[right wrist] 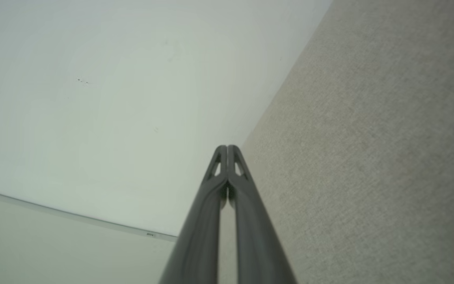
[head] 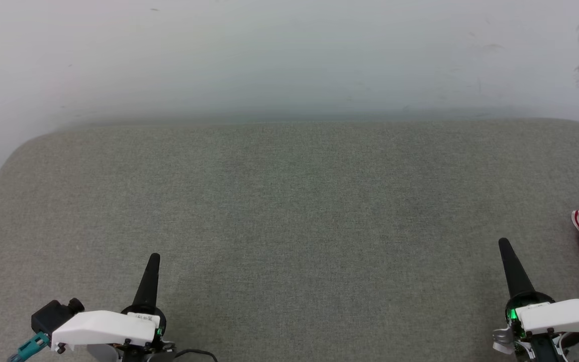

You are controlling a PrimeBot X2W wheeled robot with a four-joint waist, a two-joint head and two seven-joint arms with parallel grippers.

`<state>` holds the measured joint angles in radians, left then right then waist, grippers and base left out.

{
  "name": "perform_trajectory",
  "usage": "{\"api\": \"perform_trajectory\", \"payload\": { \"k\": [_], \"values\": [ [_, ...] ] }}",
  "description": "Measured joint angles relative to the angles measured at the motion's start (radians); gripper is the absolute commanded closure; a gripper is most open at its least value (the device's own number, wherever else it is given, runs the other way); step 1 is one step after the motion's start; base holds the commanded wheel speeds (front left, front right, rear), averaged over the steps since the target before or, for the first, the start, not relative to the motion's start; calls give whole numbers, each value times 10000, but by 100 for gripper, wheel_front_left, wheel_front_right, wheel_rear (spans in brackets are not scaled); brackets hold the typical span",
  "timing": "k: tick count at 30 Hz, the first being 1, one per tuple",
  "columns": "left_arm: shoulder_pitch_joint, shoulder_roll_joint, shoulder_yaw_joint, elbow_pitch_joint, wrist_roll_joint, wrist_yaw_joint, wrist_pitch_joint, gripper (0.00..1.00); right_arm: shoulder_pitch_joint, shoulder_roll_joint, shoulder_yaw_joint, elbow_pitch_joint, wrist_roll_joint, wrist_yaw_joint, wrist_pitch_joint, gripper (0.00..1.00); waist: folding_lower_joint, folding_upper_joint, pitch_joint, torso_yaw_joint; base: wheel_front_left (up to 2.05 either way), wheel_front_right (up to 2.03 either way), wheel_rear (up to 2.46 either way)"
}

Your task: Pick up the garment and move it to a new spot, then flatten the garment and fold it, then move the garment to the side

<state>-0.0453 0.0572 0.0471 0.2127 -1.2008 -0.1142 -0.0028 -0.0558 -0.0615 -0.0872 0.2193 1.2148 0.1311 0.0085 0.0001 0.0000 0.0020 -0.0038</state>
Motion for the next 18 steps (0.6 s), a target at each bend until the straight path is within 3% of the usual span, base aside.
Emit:
{"api": "perform_trajectory", "payload": {
  "k": [18],
  "values": [
    [-234, -2, 249, 134, -1787, -58, 449, 100, -200, 33, -111, 102, 1695, -2, 453, 100, 0, 0, 4, 15, 0, 0, 0]
  ]
}}
